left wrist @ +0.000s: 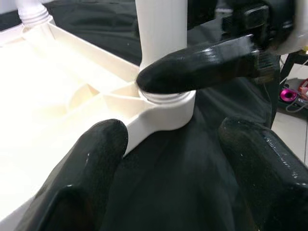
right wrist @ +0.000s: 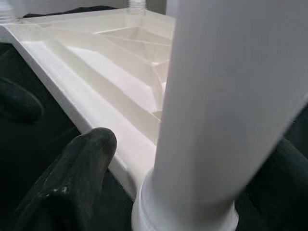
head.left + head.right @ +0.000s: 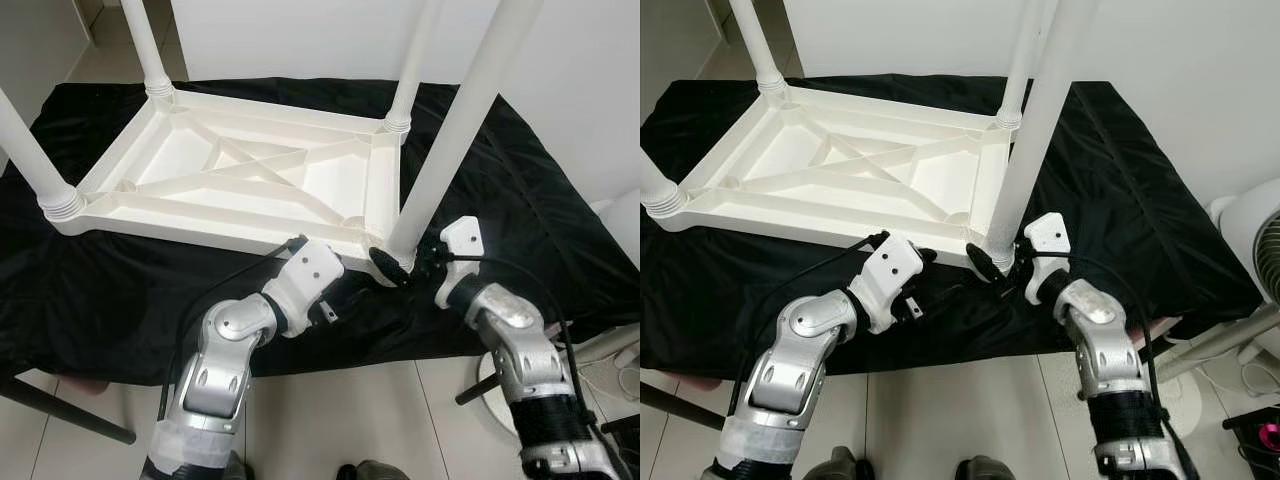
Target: Building children table
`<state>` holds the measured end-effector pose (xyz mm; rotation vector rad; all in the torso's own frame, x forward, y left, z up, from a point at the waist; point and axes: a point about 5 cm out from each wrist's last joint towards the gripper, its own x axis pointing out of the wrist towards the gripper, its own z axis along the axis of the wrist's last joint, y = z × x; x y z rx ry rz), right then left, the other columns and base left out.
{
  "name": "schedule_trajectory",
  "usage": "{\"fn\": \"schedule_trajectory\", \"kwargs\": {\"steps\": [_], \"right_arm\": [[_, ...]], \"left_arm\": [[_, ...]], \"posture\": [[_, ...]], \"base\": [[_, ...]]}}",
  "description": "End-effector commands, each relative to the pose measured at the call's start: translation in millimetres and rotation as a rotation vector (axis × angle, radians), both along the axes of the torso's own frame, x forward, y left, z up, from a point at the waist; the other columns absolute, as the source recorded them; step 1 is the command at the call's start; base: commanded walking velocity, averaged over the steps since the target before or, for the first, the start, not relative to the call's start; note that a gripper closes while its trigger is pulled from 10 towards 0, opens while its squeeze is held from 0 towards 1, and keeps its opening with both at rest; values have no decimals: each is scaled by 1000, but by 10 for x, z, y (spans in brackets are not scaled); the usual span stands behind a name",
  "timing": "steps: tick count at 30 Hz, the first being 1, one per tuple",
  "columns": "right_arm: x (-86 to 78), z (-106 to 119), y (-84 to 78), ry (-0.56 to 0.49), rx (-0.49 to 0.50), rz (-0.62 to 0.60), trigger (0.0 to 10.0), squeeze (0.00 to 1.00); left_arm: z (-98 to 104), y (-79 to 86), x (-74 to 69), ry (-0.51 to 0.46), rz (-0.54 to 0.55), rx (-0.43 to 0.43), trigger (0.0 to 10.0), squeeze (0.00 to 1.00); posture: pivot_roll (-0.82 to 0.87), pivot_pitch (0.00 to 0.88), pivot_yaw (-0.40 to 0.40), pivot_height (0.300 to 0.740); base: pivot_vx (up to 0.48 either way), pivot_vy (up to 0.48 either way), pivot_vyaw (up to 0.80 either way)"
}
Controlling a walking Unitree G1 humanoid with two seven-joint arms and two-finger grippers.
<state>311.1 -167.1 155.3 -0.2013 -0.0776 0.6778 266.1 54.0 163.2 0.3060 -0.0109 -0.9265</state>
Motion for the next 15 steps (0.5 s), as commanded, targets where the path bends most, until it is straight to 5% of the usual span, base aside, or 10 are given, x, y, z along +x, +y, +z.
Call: {"fn": "schedule_trajectory", "kwargs": {"steps": [1,5,6,8,9,10,13,14,15], "right_arm": [[-2,-33,9,5,-22,19,10000,0],[91,-19,5,0,-52,25,10000,0],[138,-33,14,9,-60,29,8588,0],[138,-33,14,9,-60,29,8588,0],[167,-54,25,20,-63,33,6745,0],[180,-115,38,44,-72,40,2235,0],[180,-158,45,60,-78,44,2235,0],[172,-198,39,73,-82,53,0,0],[172,-198,39,73,-82,53,0,0]], "left_arm": [[-9,47,75,-36,189,-22,10000,0],[-4,43,79,-38,188,-21,10000,0],[-3,41,80,-39,187,-21,10000,0],[-3,41,80,-39,187,-21,10000,0],[-2,40,82,-41,187,-20,10000,0],[1,37,82,-43,189,-20,10000,0],[2,35,82,-44,190,-20,10000,0],[4,34,81,-45,191,-21,10000,0],[4,34,81,-45,191,-21,10000,0]], "posture": [[-70,51,-12,740],[-69,49,-11,740],[-66,49,-11,740],[-66,49,-11,740],[-65,49,-13,740],[-60,46,-14,740],[-60,46,-14,740],[-58,45,-16,740],[-58,45,-16,740]], "base": [[0,0,0],[0,0,0],[0,0,0],[0,0,0],[0,0,0],[0,0,0],[0,0,0],[0,0,0],[0,0,0]]}}
